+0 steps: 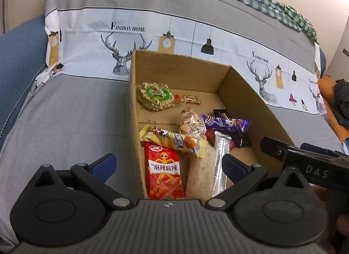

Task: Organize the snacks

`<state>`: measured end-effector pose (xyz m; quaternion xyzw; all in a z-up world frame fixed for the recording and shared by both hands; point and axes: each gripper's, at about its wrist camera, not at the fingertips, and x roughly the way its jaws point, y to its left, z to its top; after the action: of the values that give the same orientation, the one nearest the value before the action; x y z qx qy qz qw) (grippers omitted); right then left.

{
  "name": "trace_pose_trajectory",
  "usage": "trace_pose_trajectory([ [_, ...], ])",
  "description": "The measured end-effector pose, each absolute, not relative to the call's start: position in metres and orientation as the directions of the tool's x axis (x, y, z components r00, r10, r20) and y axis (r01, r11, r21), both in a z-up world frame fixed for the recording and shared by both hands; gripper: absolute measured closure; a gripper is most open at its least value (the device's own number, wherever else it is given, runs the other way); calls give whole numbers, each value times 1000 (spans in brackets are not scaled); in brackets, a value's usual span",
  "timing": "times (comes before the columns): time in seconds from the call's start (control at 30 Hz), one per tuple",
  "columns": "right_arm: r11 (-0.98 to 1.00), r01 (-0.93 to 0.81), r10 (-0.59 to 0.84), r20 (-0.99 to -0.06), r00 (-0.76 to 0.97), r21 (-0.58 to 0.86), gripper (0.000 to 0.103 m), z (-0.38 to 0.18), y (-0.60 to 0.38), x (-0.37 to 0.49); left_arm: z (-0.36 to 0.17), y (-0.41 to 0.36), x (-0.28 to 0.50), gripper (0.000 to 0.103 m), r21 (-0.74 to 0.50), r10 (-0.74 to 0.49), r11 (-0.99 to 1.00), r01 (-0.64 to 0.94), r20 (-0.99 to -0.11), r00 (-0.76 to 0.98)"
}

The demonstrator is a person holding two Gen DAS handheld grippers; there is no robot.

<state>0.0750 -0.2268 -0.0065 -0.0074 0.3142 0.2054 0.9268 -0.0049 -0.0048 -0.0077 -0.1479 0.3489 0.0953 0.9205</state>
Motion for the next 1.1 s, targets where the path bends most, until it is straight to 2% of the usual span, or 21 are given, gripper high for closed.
trace_pose_trajectory([
  [1.1, 913, -398, 368, -590, 719, 84, 1, -10, -222, 74, -9, -8, -5, 0, -214, 53, 940, -265, -676, 735],
])
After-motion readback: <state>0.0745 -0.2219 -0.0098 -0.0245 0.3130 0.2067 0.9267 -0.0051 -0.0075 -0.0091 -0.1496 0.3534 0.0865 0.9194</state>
